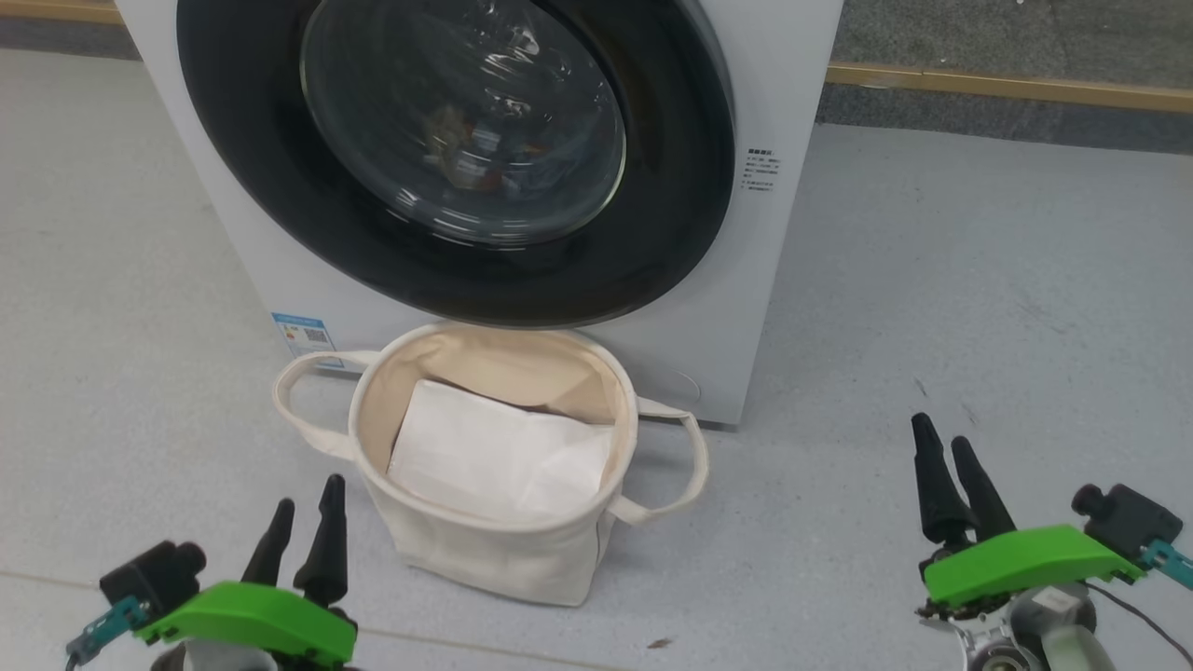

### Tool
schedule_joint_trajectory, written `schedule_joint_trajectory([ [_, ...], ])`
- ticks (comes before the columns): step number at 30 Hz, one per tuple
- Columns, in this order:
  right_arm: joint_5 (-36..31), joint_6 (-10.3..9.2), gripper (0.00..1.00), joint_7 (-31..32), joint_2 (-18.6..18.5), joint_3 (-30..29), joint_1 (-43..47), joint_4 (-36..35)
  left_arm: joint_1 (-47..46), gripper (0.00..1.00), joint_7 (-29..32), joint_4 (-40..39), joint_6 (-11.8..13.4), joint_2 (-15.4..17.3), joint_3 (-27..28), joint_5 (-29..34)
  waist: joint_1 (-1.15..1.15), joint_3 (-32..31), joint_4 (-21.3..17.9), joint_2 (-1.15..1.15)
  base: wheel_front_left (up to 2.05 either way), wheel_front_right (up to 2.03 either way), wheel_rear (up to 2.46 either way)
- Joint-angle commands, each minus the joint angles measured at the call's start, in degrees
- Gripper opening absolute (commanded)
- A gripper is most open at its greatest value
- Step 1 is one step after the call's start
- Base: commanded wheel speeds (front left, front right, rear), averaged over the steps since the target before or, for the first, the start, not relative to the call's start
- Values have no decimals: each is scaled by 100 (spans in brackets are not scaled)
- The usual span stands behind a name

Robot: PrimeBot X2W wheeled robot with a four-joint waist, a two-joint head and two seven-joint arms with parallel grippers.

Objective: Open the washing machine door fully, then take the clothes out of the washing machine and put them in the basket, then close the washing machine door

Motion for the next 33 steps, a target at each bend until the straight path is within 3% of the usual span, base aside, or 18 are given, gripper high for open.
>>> schedule_joint_trajectory([
  [1, -290, 0, 100, -96, -42, 106, -382, -247, -359, 100, -90, -232, 36, 182, 66, 224, 0, -6, -1, 0, 0, 0, 0],
  [13, -1223, 0, 100, -297, -50, 185, -449, -295, -498, 100, -288, -424, 212, 334, -218, 1044, 0, -59, 3, 0, 0, 0, 0],
  [33, -2738, 0, 100, -632, -62, 328, -554, -380, -766, 100, -625, -333, 275, 486, -452, 2086, 0, -124, 6, 0, 0, 0, 0],
])
